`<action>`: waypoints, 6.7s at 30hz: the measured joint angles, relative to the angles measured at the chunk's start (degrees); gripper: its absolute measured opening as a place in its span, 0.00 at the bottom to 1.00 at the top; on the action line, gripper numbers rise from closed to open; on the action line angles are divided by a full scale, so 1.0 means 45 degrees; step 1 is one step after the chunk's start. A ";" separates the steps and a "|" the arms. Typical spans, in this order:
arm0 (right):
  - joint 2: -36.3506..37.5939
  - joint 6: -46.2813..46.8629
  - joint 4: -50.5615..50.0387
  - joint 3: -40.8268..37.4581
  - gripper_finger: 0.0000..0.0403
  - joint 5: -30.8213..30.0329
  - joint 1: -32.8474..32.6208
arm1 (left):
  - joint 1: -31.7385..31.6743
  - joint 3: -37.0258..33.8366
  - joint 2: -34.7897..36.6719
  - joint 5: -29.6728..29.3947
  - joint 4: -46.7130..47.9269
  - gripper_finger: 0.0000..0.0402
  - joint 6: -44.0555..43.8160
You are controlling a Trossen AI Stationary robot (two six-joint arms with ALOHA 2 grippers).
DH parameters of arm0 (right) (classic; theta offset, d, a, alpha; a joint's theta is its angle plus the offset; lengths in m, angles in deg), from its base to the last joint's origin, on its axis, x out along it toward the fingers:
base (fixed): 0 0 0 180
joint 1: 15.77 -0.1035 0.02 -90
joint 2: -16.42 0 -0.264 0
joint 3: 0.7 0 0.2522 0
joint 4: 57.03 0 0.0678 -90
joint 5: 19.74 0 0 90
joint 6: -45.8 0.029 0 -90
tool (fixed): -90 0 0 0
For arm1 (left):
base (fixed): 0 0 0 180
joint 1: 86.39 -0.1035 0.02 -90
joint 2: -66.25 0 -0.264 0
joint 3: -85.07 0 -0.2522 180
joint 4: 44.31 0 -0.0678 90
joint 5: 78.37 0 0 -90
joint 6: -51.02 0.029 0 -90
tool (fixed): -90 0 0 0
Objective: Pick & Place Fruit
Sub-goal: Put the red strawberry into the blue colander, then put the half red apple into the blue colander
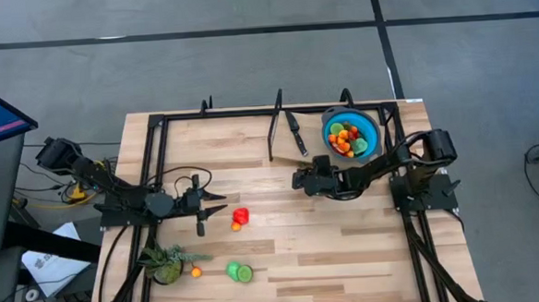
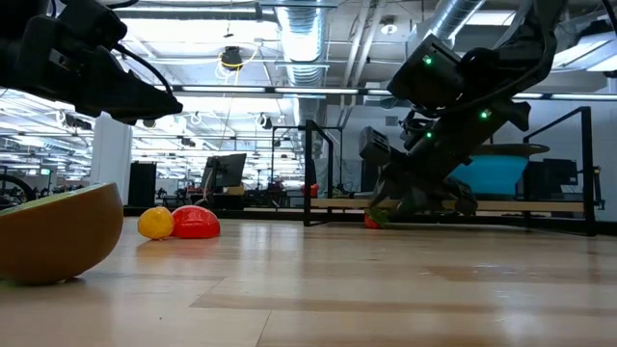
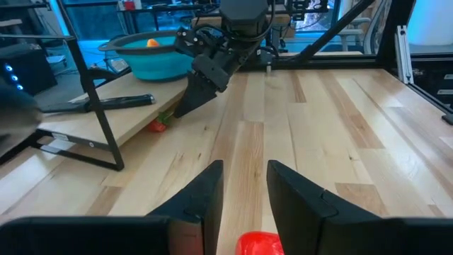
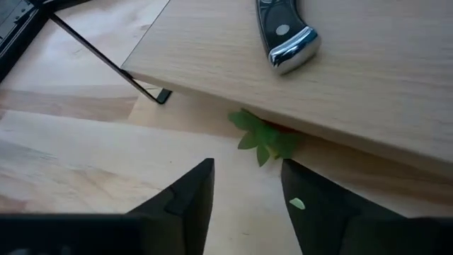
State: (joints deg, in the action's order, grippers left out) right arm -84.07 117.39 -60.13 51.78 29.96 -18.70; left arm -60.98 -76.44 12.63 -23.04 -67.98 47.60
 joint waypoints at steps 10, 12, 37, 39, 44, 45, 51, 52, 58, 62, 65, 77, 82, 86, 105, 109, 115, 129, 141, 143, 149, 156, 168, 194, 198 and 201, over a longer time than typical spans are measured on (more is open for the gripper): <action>0.0005 -0.0345 -0.0031 0.0000 0.29 -0.0063 0.0296 | 0.0000 0.0000 0.0000 0.0000 -0.0002 0.26 -0.0005; 0.0005 -0.0374 -0.0031 0.0000 0.29 -0.0063 0.0380 | 0.0000 0.0000 0.0000 0.0000 -0.0005 0.26 -0.0005; 0.0005 -0.0237 -0.0560 0.0000 0.01 0.0174 0.0475 | 0.0000 0.0000 0.0000 0.0000 -0.0005 0.26 -0.0007; 0.0005 -0.0233 -0.0524 0.0000 0.00 0.0346 0.0321 | 0.0000 0.0000 0.0000 0.0000 -0.0005 0.26 -0.0009; 0.0002 -0.0223 -0.0142 0.0019 0.00 0.0942 -0.0321 | 0.0000 0.0000 0.0000 0.0000 -0.0007 0.26 -0.0010; 0.0000 -0.0227 -0.0159 0.0074 0.00 0.1041 -0.0494 | 0.0000 0.0000 0.0000 0.0000 -0.0006 0.26 -0.0010; 0.0249 -0.0829 -0.0461 0.0708 0.00 0.1424 -0.1436 | 0.0000 0.0000 0.0000 0.0000 -0.0005 0.26 -0.0010; 0.0413 -0.0967 -0.0606 0.0828 0.00 0.1564 -0.1552 | 0.0000 0.0000 0.0000 0.0000 -0.0007 0.26 -0.0010; 0.2236 -0.1243 -0.4372 0.1850 0.00 0.1662 -0.2029 | 0.0000 0.0000 0.0000 0.0000 -0.0010 0.26 -0.0102; 0.3657 -0.1239 -0.7784 0.2798 0.00 0.1661 -0.2253 | 0.0000 0.0000 0.0000 0.0000 -0.0015 0.26 -0.0102; 0.4613 -0.1078 -1.0331 0.3568 0.00 0.1661 -0.2275 | 0.0004 0.0000 0.0000 0.0000 -0.0019 0.26 -0.0102; 0.6373 -0.0245 -1.7530 0.4711 0.00 0.1625 -0.1351 | 0.0000 0.0000 0.0001 0.0000 -0.0019 0.26 -0.0072; 0.6228 -0.1205 -1.9275 0.4705 0.00 0.1618 -0.0152 | 0.0002 0.0000 0.0002 0.0002 -0.0019 0.26 -0.0058; 0.6241 -0.3132 -1.9203 0.4697 0.00 0.1613 0.0907 | 0.0005 0.0000 0.0002 0.0000 -0.0019 0.26 -0.0058; 0.6237 -0.7358 -1.6919 0.4697 0.41 0.2984 0.2230 | 0.0005 0.0000 0.0004 0.0000 -0.0019 0.26 -0.0059; 0.6237 -0.8685 -1.4475 0.4697 0.37 0.3756 0.1319 | 0.0000 0.0000 0.0001 0.0000 -0.0019 0.26 -0.0102; 0.6237 -1.0215 -1.0850 0.4697 0.30 0.3808 0.0166 | 0.0003 0.0000 0.0003 0.0003 -0.0041 0.26 -0.1083; 0.6237 -1.3008 -0.5872 0.4696 0.28 0.3803 -0.0429 | 0.0000 0.0000 0.0005 0.0001 -0.0109 0.26 -0.4783; 0.6232 -1.2316 -0.5506 0.3368 0.28 0.3912 -0.0296 | 0.0002 0.0000 0.0005 0.0001 -0.1476 0.26 -0.4790; 0.6229 -1.1773 -0.5454 0.3037 0.28 0.3966 -0.0419 | 0.0001 0.0000 0.0005 0.0005 -0.1536 0.26 -0.5002; 0.6227 -1.1327 -0.5239 0.2508 0.28 0.3954 -0.0783 | 0.0136 0.0000 0.0002 0.0000 -0.1636 0.26 -0.5314; 0.6227 -1.1366 -0.3209 0.1984 0.28 0.3954 -0.1095 | 0.1248 0.0001 -0.0184 -0.0005 -0.2175 0.26 -0.5323; 0.6227 -1.2384 -0.1826 0.1977 0.28 0.3949 -0.0988 | 0.2777 0.2269 -0.4157 -0.0539 -0.2375 0.26 -0.5314; 0.6227 -1.2376 -0.2666 0.1982 0.28 0.3954 -0.1151 | 0.0713 0.2652 -0.7325 -0.1021 -0.0480 0.01 -0.7121; 0.6227 -1.2376 -0.2768 0.1982 0.28 0.3954 -0.1050 | 0.0690 0.2652 -0.7320 -0.0748 -0.0192 0.00 -0.7121; 0.6227 -1.2362 -0.2982 0.1987 0.28 0.3958 -0.0974 | 0.0690 0.2652 -0.7123 -0.0254 0.0070 0.00 -0.7119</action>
State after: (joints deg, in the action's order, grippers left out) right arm -56.05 61.76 -73.54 60.72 47.77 -23.09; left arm -57.87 -64.51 -19.42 -24.19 -67.66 15.56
